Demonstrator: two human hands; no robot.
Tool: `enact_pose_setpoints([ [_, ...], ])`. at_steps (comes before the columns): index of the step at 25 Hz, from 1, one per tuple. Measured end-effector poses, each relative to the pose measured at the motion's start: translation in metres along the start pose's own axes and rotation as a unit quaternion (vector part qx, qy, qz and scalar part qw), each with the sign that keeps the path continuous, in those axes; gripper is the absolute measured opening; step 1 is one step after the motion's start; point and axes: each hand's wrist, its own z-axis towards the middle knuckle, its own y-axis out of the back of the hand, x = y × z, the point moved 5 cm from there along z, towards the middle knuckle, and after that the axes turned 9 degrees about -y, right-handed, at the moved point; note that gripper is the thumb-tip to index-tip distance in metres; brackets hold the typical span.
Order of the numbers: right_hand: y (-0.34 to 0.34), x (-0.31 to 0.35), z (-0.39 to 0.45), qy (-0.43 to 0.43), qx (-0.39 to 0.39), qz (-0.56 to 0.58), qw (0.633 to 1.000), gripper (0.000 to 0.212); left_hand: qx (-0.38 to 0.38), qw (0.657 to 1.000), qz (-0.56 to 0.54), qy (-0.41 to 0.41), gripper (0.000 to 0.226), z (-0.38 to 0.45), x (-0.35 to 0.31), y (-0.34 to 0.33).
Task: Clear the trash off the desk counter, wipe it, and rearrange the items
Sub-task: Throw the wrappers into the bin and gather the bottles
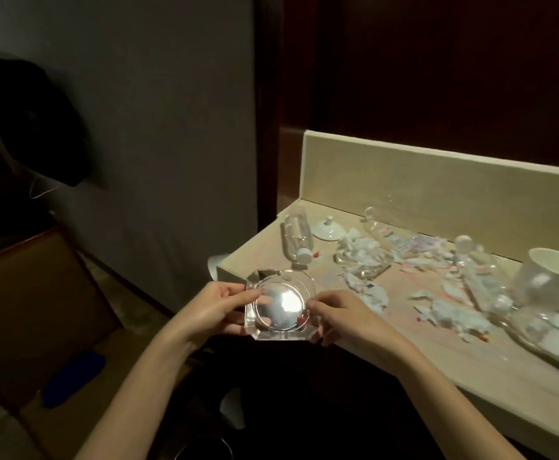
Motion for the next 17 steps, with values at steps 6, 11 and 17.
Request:
enact_pose_setpoints([
  [6,0.065,-0.042,-0.032,-0.053,-0.078,0.03,0.995,0.031,0.089,0.996,-0.006,0.025,0.031,0.038,0.016,-0.077],
  [11,0.11,-0.056,-0.036,-0.076,-0.166,0.006,0.983,0.034,0.128,0.991,-0.018,0.02,0.033,0.081,0.016,-0.119],
  [17,0.135,-0.064,-0.019,-0.132,-0.234,-0.027,0.963,0.033,0.195,0.978,0.067,-0.014,0.025,0.141,0.001,-0.148],
])
